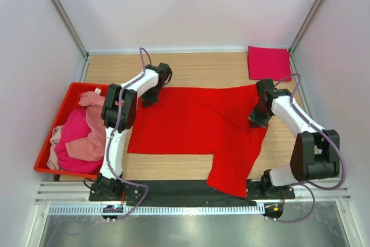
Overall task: Fold and stack the t-shirts
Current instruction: Fold the tshirt
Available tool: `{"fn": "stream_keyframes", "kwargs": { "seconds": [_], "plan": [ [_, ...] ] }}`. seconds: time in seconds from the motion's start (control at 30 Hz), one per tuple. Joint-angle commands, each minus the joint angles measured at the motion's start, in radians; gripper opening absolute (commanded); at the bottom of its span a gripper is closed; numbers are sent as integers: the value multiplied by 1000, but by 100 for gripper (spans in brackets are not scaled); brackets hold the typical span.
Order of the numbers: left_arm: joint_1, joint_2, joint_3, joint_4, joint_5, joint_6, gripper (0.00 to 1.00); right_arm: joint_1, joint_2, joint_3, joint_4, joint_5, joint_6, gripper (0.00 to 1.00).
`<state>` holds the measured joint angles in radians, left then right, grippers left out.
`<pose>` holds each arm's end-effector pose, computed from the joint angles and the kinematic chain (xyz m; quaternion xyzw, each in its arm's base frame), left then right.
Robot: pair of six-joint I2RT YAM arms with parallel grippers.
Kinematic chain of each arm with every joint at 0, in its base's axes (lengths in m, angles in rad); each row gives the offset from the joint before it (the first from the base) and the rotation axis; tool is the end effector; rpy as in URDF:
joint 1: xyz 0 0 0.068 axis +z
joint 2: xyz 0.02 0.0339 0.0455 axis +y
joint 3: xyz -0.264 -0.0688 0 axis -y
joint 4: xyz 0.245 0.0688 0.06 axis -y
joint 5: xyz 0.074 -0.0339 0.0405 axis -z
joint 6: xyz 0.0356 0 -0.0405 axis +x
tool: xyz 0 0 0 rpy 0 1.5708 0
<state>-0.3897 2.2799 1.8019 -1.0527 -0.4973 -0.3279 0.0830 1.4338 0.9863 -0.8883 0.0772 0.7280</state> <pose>0.4146 -0.1519 0.1492 0.0250 0.9687 0.2236 0.1046 0.2556 0.0185 0.2166 0.3188 0.9398 0.0110 0.1228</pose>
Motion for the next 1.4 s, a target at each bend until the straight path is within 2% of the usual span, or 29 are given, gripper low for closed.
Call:
{"fn": "stream_keyframes", "kwargs": {
  "seconds": [0.0,0.3,0.33,0.4,0.5,0.67,0.7,0.77,1.07,1.37],
  "plan": [
    [11,7,4,0,-18,13,6,-3,-30,35,-20,-16,11,1],
    [15,1,2,7,-15,10,7,-3,-92,-29,-12,-63,48,1],
    [15,1,7,0,-15,10,6,-3,-69,-31,-9,-65,39,3],
    [15,-5,11,-4,-15,10,7,-2,-52,-41,0,-97,36,14],
    [15,-25,25,-23,-4,6,8,-3,-38,-61,21,-135,44,20],
    [15,-60,28,-30,12,1,11,-2,-46,-106,41,-185,91,17],
    [17,-65,31,-29,13,0,11,-6,-46,-112,52,-192,94,8],
    [15,-66,30,-27,14,0,11,-8,-38,-115,58,-198,97,1],
    [15,-85,25,-24,17,4,12,-9,-128,-123,26,-182,103,1],
    [15,-99,79,-70,32,-5,13,-17,-116,-161,34,-243,105,1]
  ]
}}
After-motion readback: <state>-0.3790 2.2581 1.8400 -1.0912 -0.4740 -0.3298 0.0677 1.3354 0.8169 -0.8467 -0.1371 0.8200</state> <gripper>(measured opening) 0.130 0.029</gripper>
